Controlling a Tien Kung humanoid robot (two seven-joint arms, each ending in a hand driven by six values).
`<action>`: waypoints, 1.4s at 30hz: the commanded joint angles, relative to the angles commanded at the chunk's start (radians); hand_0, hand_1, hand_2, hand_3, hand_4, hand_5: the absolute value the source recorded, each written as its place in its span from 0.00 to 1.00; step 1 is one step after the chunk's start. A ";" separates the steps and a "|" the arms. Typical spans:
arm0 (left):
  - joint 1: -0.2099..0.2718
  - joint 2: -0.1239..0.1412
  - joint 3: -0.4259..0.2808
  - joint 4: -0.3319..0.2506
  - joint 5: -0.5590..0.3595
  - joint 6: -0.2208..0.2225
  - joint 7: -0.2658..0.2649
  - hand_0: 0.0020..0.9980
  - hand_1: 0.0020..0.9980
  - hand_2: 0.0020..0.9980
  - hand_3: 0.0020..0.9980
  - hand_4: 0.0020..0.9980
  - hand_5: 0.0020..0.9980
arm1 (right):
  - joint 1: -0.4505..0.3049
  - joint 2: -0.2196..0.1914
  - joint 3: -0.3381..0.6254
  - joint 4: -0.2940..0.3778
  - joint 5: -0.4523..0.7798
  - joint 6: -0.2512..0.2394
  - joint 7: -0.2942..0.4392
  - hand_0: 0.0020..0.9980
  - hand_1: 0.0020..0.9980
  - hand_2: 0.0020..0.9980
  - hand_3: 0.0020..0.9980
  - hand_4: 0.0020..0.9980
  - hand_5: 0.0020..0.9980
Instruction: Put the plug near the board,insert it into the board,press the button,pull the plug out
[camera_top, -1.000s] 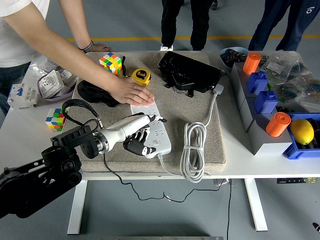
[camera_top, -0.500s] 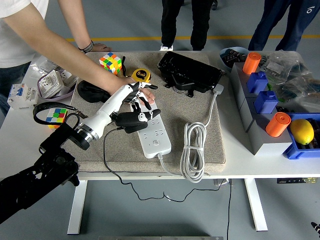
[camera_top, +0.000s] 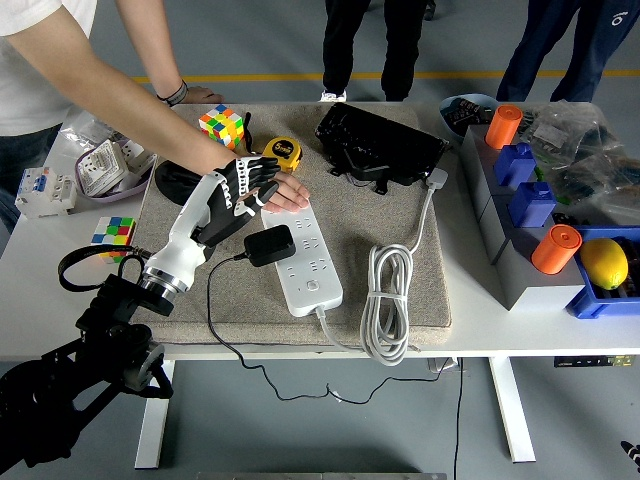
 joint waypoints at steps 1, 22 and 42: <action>-0.002 0.000 0.002 0.001 0.000 0.008 -0.008 0.77 0.76 0.74 0.74 0.87 0.64 | 0.003 0.000 -0.007 -0.006 0.006 0.001 0.000 0.60 0.59 0.58 0.55 0.89 0.30; -0.004 0.006 -0.001 0.002 0.009 0.025 -0.010 0.76 0.73 0.73 0.73 0.84 0.61 | 0.019 0.007 -0.088 -0.050 0.059 0.004 -0.008 0.60 0.59 0.58 0.55 0.89 0.30; -0.008 0.046 -0.002 -0.078 0.238 -0.046 0.196 0.68 0.70 0.66 0.73 0.85 0.57 | 0.006 0.013 -0.109 -0.050 0.051 0.060 -0.103 0.62 0.63 0.64 0.55 0.95 0.34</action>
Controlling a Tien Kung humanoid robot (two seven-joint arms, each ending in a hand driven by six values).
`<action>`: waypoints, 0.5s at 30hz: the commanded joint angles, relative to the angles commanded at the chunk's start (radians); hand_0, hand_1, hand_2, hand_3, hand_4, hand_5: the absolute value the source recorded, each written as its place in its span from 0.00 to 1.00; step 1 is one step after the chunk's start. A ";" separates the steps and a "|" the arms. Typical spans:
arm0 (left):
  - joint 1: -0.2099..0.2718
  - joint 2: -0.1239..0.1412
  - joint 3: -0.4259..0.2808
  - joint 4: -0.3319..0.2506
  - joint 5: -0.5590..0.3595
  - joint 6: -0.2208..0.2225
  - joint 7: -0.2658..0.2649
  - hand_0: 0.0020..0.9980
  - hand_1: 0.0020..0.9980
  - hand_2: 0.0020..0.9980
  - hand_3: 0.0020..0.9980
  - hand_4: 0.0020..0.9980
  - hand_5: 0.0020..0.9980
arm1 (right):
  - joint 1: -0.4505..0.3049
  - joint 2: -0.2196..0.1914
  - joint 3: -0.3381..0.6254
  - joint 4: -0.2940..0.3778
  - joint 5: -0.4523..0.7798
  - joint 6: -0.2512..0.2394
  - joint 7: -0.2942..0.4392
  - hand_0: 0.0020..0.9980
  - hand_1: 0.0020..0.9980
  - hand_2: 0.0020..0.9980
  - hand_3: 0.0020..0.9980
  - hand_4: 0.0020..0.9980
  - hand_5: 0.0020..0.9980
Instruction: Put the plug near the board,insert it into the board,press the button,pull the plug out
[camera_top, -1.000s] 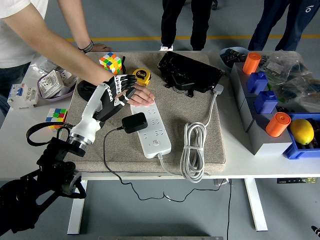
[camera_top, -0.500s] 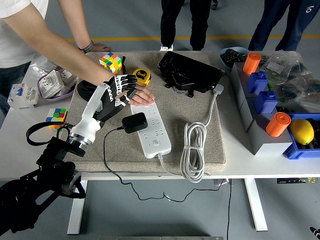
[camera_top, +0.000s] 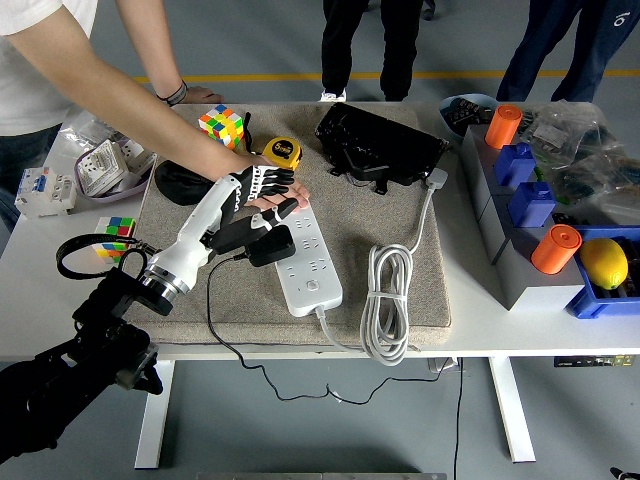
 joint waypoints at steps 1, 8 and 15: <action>-0.001 0.004 0.001 -0.006 0.015 -0.005 0.012 0.68 0.70 0.66 0.73 0.85 0.57 | -0.001 0.000 -0.001 0.000 -0.001 0.005 -0.009 0.62 0.63 0.64 0.55 0.95 0.34; -0.014 0.040 0.023 -0.065 0.117 -0.048 0.105 0.59 0.65 0.59 0.71 0.85 0.52 | -0.012 0.002 -0.001 0.002 -0.016 0.031 -0.065 0.62 0.65 0.66 0.56 0.96 0.35; -0.037 0.055 0.048 -0.107 0.193 -0.104 0.209 0.40 0.54 0.54 0.70 0.85 0.51 | -0.021 0.007 0.005 0.003 -0.056 0.051 -0.165 0.62 0.66 0.67 0.56 0.97 0.38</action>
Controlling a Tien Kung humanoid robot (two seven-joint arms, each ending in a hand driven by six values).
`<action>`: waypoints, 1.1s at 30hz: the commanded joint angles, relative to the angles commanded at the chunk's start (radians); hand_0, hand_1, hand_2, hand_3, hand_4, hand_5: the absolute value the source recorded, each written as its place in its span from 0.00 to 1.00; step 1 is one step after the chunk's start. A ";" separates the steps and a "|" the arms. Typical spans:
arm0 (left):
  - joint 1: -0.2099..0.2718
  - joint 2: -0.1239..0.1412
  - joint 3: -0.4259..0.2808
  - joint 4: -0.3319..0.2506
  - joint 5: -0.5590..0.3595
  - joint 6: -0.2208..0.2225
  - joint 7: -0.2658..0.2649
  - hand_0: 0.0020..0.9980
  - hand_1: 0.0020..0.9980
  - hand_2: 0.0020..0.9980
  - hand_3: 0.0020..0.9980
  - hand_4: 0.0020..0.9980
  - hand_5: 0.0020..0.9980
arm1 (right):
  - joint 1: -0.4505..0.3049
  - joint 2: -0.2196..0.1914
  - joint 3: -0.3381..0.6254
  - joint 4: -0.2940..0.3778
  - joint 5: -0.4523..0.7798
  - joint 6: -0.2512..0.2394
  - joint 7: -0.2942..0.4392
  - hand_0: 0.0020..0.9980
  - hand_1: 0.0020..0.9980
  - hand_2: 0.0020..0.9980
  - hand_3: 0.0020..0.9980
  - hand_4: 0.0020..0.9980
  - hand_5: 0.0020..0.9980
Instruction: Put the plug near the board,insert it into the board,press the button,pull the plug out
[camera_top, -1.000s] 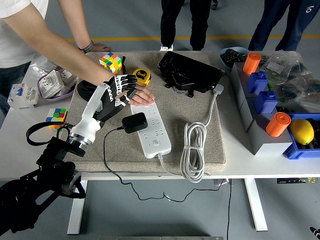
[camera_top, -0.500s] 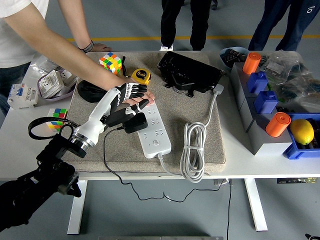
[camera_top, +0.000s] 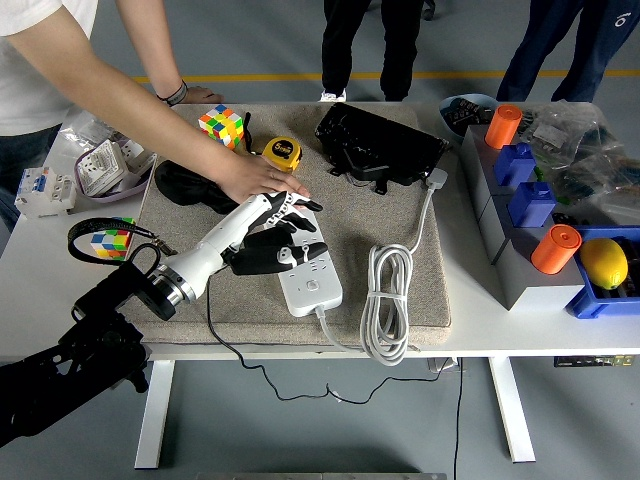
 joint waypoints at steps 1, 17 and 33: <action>-0.002 -0.001 0.004 0.000 0.010 -0.008 0.013 0.40 0.54 0.54 0.70 0.85 0.51 | -0.002 0.001 0.002 0.000 -0.003 0.002 -0.004 0.62 0.66 0.67 0.56 0.97 0.38; -0.060 -0.002 0.064 -0.029 0.197 -0.210 0.271 0.14 0.22 0.26 0.76 0.68 0.00 | -0.017 0.001 0.023 0.005 -0.015 0.003 -0.017 0.61 0.65 0.67 0.56 0.99 0.41; -0.105 -0.028 0.110 -0.014 0.183 -0.313 0.408 0.05 0.10 0.15 0.84 0.69 0.00 | -0.019 -0.005 0.028 0.008 -0.016 0.006 -0.021 0.61 0.65 0.67 0.56 0.98 0.45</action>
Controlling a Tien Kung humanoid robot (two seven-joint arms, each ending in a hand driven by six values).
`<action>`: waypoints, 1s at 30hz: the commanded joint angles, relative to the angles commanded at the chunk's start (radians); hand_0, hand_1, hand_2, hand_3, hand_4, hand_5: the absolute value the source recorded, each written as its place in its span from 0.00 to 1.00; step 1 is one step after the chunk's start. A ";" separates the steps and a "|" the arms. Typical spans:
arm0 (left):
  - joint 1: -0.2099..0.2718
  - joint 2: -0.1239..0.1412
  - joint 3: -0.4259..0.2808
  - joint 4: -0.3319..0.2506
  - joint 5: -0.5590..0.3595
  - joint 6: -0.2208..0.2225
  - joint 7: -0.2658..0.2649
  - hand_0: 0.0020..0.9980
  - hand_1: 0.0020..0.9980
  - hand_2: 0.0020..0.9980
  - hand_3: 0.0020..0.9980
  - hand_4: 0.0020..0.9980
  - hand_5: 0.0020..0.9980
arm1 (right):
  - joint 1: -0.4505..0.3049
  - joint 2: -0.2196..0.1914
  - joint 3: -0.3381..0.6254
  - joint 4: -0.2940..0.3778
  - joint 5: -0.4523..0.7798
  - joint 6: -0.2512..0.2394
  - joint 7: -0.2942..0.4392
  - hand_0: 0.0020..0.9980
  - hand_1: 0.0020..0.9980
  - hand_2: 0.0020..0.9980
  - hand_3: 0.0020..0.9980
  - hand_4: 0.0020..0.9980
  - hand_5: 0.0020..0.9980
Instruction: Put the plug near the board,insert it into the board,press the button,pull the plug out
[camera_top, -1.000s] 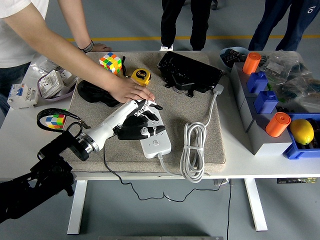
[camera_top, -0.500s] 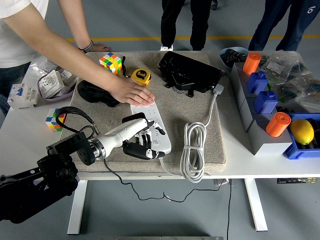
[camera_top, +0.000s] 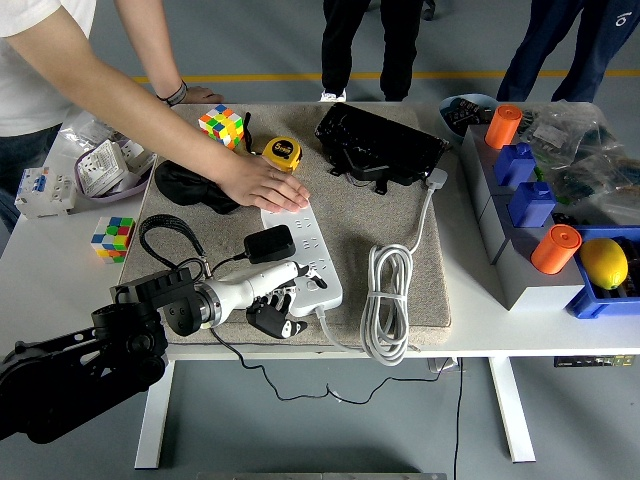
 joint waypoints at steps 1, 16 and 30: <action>-0.001 -0.001 0.001 0.002 -0.002 0.000 0.002 0.05 0.10 0.15 0.84 0.69 0.00 | 0.000 0.000 0.001 0.000 0.000 0.000 0.000 0.61 0.65 0.67 0.56 0.98 0.45; -0.010 -0.012 0.007 0.048 0.017 -0.013 0.035 0.05 0.10 0.15 0.85 0.70 0.00 | -0.003 -0.002 0.000 0.002 0.002 0.001 0.004 0.61 0.65 0.66 0.56 0.98 0.45; -0.012 -0.013 0.008 0.060 0.024 -0.027 0.051 0.05 0.11 0.16 0.84 0.72 0.00 | -0.004 -0.003 0.005 0.004 0.001 -0.004 0.012 0.61 0.65 0.66 0.56 0.98 0.45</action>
